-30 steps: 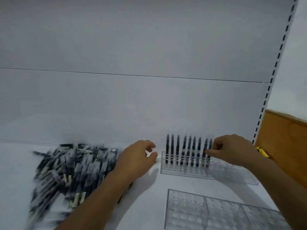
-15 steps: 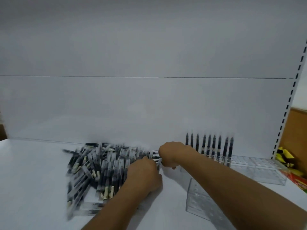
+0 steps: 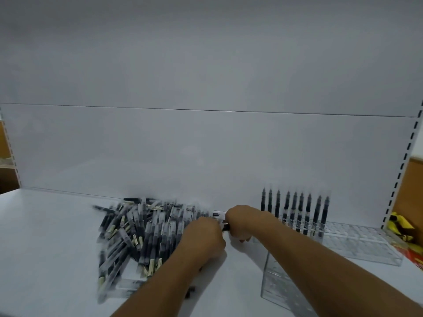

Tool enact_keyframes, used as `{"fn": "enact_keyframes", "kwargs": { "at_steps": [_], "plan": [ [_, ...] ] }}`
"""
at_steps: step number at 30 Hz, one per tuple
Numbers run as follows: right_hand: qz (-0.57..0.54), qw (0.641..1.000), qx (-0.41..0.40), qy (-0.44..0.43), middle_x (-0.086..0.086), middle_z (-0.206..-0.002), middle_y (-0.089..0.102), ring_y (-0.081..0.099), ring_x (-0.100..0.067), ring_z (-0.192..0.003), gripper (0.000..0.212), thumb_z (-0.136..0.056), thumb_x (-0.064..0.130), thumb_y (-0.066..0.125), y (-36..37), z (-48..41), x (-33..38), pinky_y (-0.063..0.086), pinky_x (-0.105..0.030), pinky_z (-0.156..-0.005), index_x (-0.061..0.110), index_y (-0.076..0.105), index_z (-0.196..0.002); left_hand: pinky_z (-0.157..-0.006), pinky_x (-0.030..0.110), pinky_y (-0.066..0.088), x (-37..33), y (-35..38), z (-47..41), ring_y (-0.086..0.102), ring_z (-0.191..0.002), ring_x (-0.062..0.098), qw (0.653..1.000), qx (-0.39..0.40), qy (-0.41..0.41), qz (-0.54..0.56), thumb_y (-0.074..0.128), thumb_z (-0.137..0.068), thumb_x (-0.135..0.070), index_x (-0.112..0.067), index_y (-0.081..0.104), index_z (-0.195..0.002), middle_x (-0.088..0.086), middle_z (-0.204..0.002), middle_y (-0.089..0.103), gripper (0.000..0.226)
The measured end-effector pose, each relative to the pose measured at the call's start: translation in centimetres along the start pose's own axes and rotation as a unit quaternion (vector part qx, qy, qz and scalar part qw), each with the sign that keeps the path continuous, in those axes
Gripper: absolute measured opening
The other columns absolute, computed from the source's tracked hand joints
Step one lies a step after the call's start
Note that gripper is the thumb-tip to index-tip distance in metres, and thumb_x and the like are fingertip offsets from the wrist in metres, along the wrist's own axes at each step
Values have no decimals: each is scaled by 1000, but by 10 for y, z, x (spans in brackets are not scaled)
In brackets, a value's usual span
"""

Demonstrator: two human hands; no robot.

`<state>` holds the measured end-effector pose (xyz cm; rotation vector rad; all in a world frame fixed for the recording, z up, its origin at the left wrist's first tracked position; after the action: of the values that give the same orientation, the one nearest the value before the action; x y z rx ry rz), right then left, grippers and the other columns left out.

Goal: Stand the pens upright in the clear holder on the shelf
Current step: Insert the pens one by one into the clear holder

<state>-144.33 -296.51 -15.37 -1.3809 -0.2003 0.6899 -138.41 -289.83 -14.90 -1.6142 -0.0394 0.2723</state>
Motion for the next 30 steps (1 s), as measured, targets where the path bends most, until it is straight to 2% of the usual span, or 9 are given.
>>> {"fn": "enact_keyframes", "kwargs": {
  "at_steps": [3, 6, 9, 13, 15, 19, 22, 26, 30],
  "plan": [
    [-6, 1000, -20, -3, -4, -64, 50, 44, -15, -54, 29, -85, 0, 58, -3, 0, 1, 41, -27, -56, 12, 44, -62, -65, 27, 40, 16, -14, -6, 51, -77, 20, 993, -22, -43, 112, 48, -96, -19, -6, 55, -103, 7, -87, 56, 17],
    [-11, 999, -38, -7, -3, -66, 43, 39, -16, -55, 30, -85, 1, 56, -4, -2, 3, 40, -30, -62, 13, 41, -63, -65, 29, 40, 32, -24, -9, 51, -75, 16, 966, -65, -60, 245, 39, -100, -29, -11, 49, -103, 2, -88, 56, 21],
    [-3, 998, -55, -14, -2, -67, 42, 38, -15, -55, 29, -88, 5, 56, -5, -5, 7, 36, -27, -53, 13, 41, -64, -67, 29, 46, 39, -29, -5, 56, -78, 12, 910, -98, -55, 399, 37, -102, -31, -16, 49, -105, -1, -93, 64, 19],
    [30, 997, -70, -27, -1, -68, 43, 40, -15, -55, 29, -82, 5, 63, -6, -8, 16, 36, -26, -51, 13, 44, -62, -50, 13, 45, 37, -32, 4, 55, -68, 7, 839, -116, -41, 529, 37, -104, -26, -13, 49, -108, 0, -87, 62, 18],
    [44, 995, -85, -38, -1, -69, 42, 39, -14, -54, 26, -82, 5, 64, -8, -8, 19, 30, -25, -46, 12, 46, -65, -49, 11, 46, 36, -32, 6, 57, -66, 8, 816, -117, -32, 564, 37, -104, -24, -10, 49, -111, 3, -86, 61, 19],
    [72, 989, -102, -77, -1, -72, 48, 43, -16, -56, 6, -82, 7, 63, -11, -6, 24, 29, -27, -46, 12, 61, -84, -57, 22, 51, 40, -27, 6, 60, -65, 12, 791, -122, -35, 599, 38, -104, -22, -11, 48, -111, 5, -84, 58, 16],
    [60, 987, -120, -90, -3, -79, 54, 49, -19, -61, 10, -80, 6, 63, -12, -4, 23, 32, -27, -48, 12, 63, -88, -61, 28, 53, 46, -22, 8, 58, -67, 16, 781, -139, -48, 607, 37, -104, -22, -18, 47, -104, 7, -84, 59, 10],
    [16, 988, -126, -89, -5, -99, 64, 62, -24, -84, 27, -78, 5, 66, -9, -5, 20, 47, -31, -65, 16, 68, -102, -62, 28, 53, 50, -18, 7, 58, -68, 15, 794, -148, -56, 588, 37, -104, -23, -20, 46, -103, 7, -87, 60, 10],
    [-22, 988, -123, -95, -6, -104, 67, 60, -24, -87, 31, -80, 3, 61, -12, -1, 19, 43, -29, -65, 15, 67, -108, -60, 27, 52, 52, -17, 5, 57, -67, 15, 786, -149, -55, 598, 37, -104, -22, -19, 46, -104, 9, -89, 60, 9]
  ]
}}
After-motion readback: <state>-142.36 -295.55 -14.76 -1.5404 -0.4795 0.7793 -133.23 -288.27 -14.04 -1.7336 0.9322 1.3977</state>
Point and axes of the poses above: each hand's wrist, its own z-axis away from the middle knuckle, its own y-axis out of the palm, x = y × z, the point moved 9 cm from there along -z, towards the middle knuckle
